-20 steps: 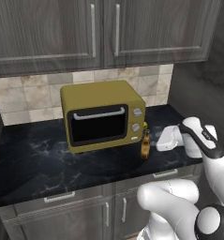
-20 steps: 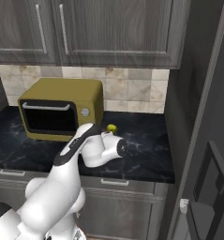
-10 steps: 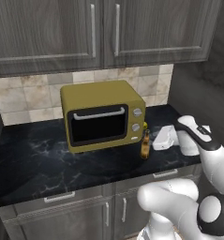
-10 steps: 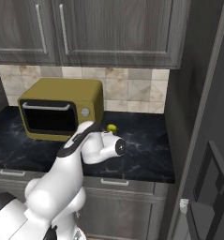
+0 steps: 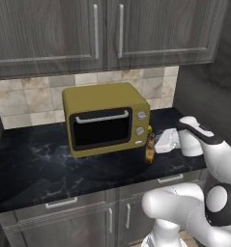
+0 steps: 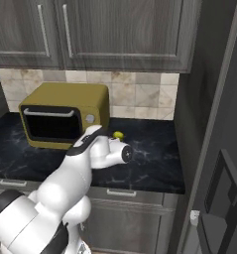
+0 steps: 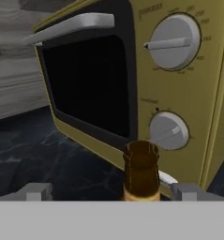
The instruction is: Place the beer on the top shelf of the fridge to keep it out of children's reach, and place the sweet potato and pear on lower shelves for easy access.
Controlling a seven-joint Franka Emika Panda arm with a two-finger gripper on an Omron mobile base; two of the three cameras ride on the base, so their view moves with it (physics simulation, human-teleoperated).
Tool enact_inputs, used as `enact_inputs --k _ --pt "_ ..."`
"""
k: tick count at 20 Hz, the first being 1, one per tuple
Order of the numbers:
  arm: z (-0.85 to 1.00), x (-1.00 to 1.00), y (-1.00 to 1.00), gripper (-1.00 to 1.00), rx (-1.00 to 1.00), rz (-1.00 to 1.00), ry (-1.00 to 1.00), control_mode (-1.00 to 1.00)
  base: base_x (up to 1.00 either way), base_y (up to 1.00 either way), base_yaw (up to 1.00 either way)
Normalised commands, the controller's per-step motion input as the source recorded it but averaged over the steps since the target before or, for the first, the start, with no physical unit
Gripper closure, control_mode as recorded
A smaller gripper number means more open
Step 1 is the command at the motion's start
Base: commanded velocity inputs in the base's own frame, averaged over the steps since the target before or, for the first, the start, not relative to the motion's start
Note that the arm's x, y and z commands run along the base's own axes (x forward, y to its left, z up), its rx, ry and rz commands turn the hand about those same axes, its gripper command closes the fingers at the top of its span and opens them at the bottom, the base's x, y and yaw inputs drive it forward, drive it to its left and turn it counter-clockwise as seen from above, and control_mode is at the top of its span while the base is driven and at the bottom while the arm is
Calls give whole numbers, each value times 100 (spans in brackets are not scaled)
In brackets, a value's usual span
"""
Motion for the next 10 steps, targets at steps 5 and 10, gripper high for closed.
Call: enact_inputs --k 5,10 --pt "-12 18 0 -100 0 0 0 -100 0 0 0" --pt "-17 17 0 -100 0 0 0 -100 0 0 0"
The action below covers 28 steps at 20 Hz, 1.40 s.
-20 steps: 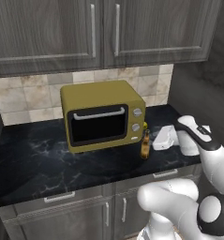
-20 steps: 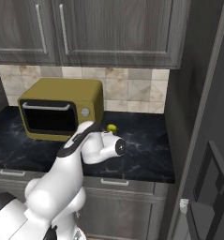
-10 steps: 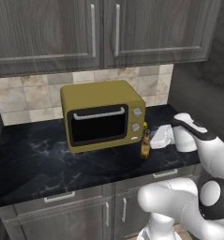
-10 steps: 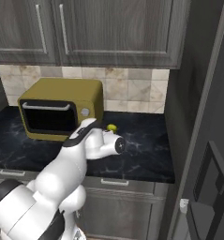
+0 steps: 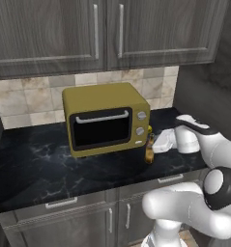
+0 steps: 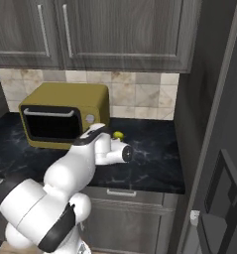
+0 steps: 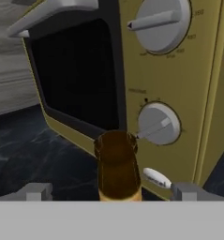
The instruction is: Place the beer on the top shelf of the fridge to keep it out of children's reach, and place the sweet potato and pear on lower shelves for easy access.
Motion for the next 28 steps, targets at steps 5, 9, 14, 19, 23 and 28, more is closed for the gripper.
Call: enact_inputs --k 5,9,14,19,23,28 --pt "-21 13 0 -100 0 0 0 -100 0 0 0" --pt "-17 14 0 -100 0 0 0 -100 0 0 0" --pt "-12 14 0 -100 0 0 0 -100 0 0 0" --pt "-1 5 0 -100 0 0 0 -100 0 0 0" --pt "0 3 0 -100 0 0 0 -100 0 0 0" --pt "0 6 0 -100 0 0 0 -100 0 0 0"
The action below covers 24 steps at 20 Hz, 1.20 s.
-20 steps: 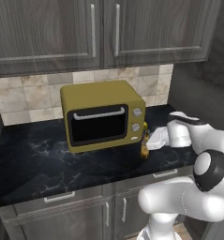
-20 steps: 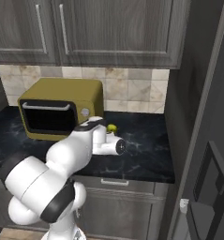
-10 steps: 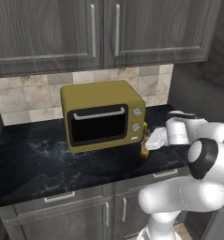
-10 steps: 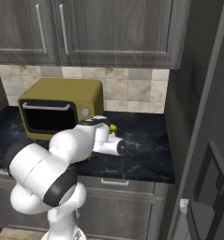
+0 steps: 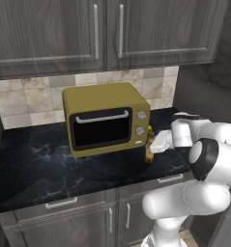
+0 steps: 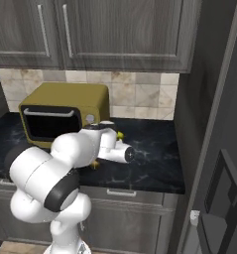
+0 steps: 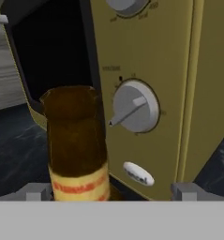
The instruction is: Place the beer on the top shelf of the fridge to keep it out of children's reach, and place the sweet potato and pear on lower shelves for easy access.
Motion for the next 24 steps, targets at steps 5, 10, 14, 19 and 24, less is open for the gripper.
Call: enact_inputs --k 5,10,14,19,24 --pt "0 5 0 100 0 0 0 -100 0 0 0" --pt "0 1 1 100 0 0 0 -100 0 0 0" --pt "9 -19 0 100 0 0 0 -100 0 0 0" --pt "76 -40 -1 100 0 0 0 -100 0 0 0" --pt "100 -55 -5 100 0 -5 0 -100 0 0 0"
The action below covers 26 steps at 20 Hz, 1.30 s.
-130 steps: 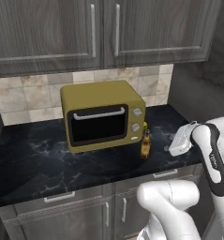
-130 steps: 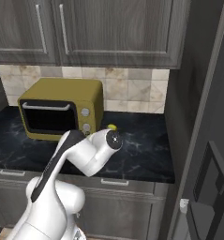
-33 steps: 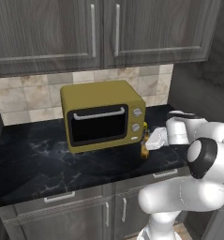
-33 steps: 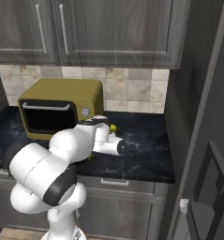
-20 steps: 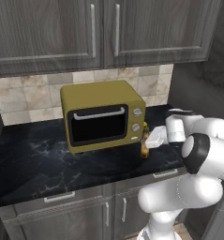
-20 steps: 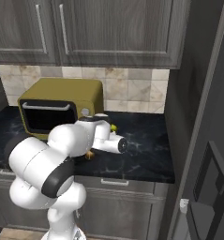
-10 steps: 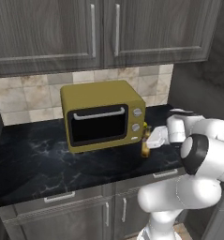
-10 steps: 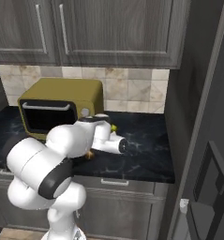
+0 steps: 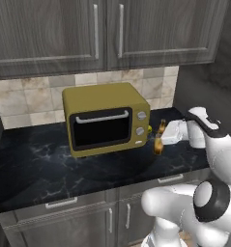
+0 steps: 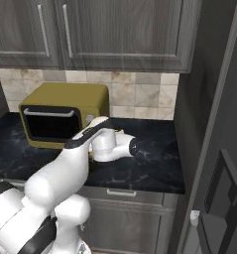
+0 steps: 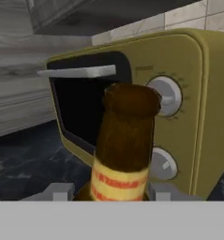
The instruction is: Place the beer on the top shelf of the fridge to keep it out of children's reach, and place the sweet potato and pear on lower shelves for easy access.
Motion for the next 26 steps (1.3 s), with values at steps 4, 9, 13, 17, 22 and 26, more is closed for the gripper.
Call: enact_inputs --k 4,9,13,17,22,26 --pt "94 -72 0 100 -8 -11 0 -100 0 0 0" --pt "69 -98 0 100 -18 -16 0 -100 0 0 0" --pt "61 -99 3 100 -20 -21 -2 -100 0 0 0" --pt "86 -89 11 100 -15 -18 -3 -100 0 0 0" --pt "100 -75 11 100 -9 -15 0 -100 0 0 0" --pt "99 -62 0 100 -4 -10 4 -100 0 0 0"
